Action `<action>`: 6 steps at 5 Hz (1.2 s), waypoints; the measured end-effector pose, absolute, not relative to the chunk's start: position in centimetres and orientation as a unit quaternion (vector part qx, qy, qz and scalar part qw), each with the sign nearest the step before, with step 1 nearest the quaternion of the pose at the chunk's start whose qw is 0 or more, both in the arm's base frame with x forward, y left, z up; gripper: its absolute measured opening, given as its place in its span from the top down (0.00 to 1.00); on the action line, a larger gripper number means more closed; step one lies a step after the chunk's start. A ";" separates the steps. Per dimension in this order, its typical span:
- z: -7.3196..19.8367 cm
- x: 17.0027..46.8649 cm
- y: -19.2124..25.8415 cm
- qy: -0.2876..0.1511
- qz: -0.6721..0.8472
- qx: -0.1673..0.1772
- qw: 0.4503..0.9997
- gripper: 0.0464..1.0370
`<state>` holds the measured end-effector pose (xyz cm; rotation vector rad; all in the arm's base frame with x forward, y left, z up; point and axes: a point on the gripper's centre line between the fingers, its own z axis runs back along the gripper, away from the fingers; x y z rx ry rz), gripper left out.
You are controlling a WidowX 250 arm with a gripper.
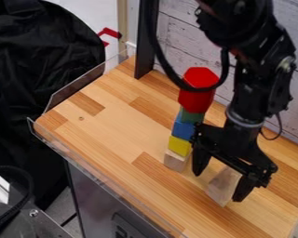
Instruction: Put the block on top of the tower
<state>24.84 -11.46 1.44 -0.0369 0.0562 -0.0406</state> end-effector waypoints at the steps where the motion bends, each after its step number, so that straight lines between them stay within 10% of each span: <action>1: 0.5 24.9 -12.0 0.030 -0.023 -0.025 0.999 0.04; 5: -3.1 26.5 -13.0 0.033 0.010 -0.034 0.999 0.08; 6: -3.1 26.5 -12.9 0.035 0.021 -0.036 0.999 0.36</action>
